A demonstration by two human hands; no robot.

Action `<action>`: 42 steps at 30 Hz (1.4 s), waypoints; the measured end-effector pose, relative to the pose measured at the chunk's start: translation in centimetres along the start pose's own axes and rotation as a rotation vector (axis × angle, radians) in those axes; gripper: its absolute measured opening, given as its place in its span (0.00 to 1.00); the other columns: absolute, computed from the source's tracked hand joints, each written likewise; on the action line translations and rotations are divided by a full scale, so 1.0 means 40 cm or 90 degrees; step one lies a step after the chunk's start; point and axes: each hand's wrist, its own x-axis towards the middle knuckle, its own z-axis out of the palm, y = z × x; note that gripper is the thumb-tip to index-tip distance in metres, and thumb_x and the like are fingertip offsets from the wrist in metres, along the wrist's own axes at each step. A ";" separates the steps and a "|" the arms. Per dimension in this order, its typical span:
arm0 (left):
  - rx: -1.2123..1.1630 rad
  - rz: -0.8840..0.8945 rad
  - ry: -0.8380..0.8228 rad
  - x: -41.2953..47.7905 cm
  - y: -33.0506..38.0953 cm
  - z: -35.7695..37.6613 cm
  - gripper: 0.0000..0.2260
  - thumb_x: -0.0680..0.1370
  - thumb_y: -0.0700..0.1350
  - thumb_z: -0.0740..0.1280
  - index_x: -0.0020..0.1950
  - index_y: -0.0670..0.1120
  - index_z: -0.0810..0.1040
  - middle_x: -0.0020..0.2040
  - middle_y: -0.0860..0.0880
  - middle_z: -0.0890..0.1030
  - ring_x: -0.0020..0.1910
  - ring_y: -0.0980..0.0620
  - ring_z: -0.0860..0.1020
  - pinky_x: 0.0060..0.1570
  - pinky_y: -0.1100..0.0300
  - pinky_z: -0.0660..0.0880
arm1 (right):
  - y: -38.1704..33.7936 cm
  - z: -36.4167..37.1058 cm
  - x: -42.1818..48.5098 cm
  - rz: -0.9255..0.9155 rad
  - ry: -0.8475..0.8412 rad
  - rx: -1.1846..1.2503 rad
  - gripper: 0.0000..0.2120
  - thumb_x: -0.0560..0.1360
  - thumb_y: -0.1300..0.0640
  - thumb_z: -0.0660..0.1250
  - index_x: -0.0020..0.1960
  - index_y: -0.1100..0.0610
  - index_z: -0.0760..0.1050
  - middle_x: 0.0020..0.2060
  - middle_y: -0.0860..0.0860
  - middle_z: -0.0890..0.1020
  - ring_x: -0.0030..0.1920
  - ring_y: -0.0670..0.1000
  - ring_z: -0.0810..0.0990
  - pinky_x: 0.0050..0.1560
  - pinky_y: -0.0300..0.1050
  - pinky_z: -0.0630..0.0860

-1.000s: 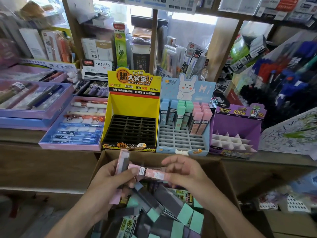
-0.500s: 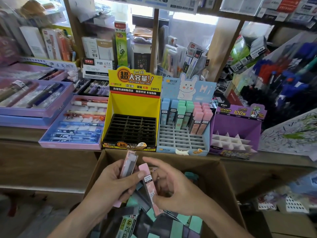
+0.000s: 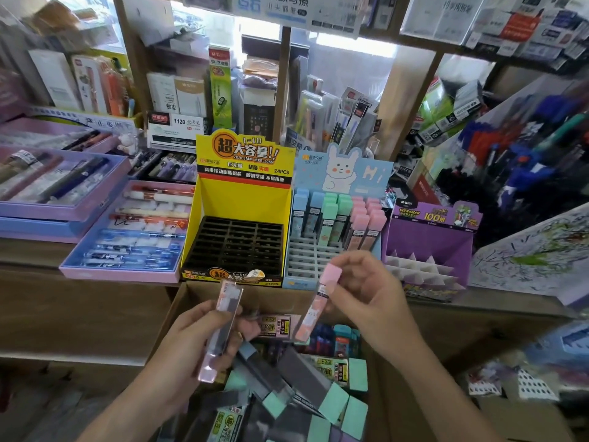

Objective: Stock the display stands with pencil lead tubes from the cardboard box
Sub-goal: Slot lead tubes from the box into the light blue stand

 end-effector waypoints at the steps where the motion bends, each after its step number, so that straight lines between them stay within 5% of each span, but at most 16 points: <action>1: -0.001 -0.006 0.001 -0.001 0.000 0.000 0.17 0.74 0.42 0.68 0.60 0.35 0.76 0.40 0.33 0.80 0.27 0.48 0.71 0.21 0.61 0.68 | -0.006 -0.016 0.010 -0.015 0.014 -0.046 0.13 0.77 0.65 0.73 0.57 0.53 0.78 0.46 0.55 0.85 0.45 0.57 0.86 0.43 0.51 0.85; 11: 0.003 -0.011 0.017 -0.006 0.008 0.009 0.17 0.73 0.40 0.68 0.60 0.34 0.76 0.38 0.34 0.79 0.28 0.48 0.71 0.21 0.62 0.66 | -0.082 -0.124 0.150 -0.137 0.109 -0.236 0.06 0.78 0.63 0.73 0.53 0.56 0.81 0.44 0.48 0.85 0.44 0.52 0.84 0.46 0.48 0.83; 15: -0.005 -0.011 0.023 -0.005 0.011 0.008 0.17 0.73 0.40 0.68 0.60 0.35 0.76 0.42 0.32 0.79 0.27 0.49 0.72 0.21 0.61 0.66 | -0.089 -0.134 0.199 -0.128 0.120 -0.267 0.03 0.78 0.63 0.73 0.52 0.59 0.81 0.44 0.53 0.85 0.43 0.54 0.83 0.45 0.49 0.82; 20: -0.006 -0.006 0.026 -0.006 0.011 0.009 0.19 0.71 0.39 0.69 0.60 0.34 0.76 0.42 0.33 0.80 0.26 0.50 0.72 0.20 0.62 0.66 | -0.075 -0.133 0.227 -0.133 0.125 -0.331 0.04 0.78 0.63 0.74 0.51 0.61 0.82 0.44 0.55 0.84 0.42 0.53 0.83 0.44 0.38 0.80; 26: 0.004 0.004 0.019 -0.008 0.013 0.010 0.19 0.72 0.39 0.69 0.60 0.33 0.76 0.42 0.34 0.80 0.25 0.50 0.72 0.20 0.62 0.67 | -0.070 -0.134 0.235 -0.162 0.147 -0.424 0.03 0.76 0.60 0.77 0.49 0.56 0.84 0.39 0.48 0.81 0.37 0.43 0.75 0.40 0.33 0.72; 31: 0.011 0.007 0.020 -0.008 0.012 0.009 0.15 0.76 0.37 0.67 0.61 0.33 0.76 0.41 0.35 0.81 0.27 0.49 0.72 0.21 0.61 0.66 | -0.068 -0.134 0.239 -0.156 0.140 -0.434 0.03 0.75 0.58 0.77 0.48 0.54 0.85 0.39 0.46 0.80 0.38 0.49 0.80 0.41 0.42 0.77; 36: 0.017 0.008 0.020 -0.007 0.009 0.005 0.11 0.79 0.34 0.64 0.61 0.33 0.76 0.42 0.34 0.81 0.28 0.49 0.73 0.21 0.61 0.67 | -0.067 -0.141 0.244 -0.149 0.120 -0.429 0.04 0.74 0.59 0.78 0.47 0.52 0.85 0.41 0.46 0.81 0.37 0.41 0.76 0.40 0.31 0.73; 42: 0.018 0.002 0.027 0.000 0.006 0.003 0.09 0.80 0.32 0.62 0.60 0.32 0.76 0.40 0.34 0.79 0.28 0.48 0.72 0.21 0.61 0.65 | -0.071 -0.149 0.246 -0.141 0.096 -0.434 0.13 0.72 0.58 0.80 0.43 0.41 0.82 0.39 0.44 0.82 0.37 0.42 0.75 0.40 0.32 0.73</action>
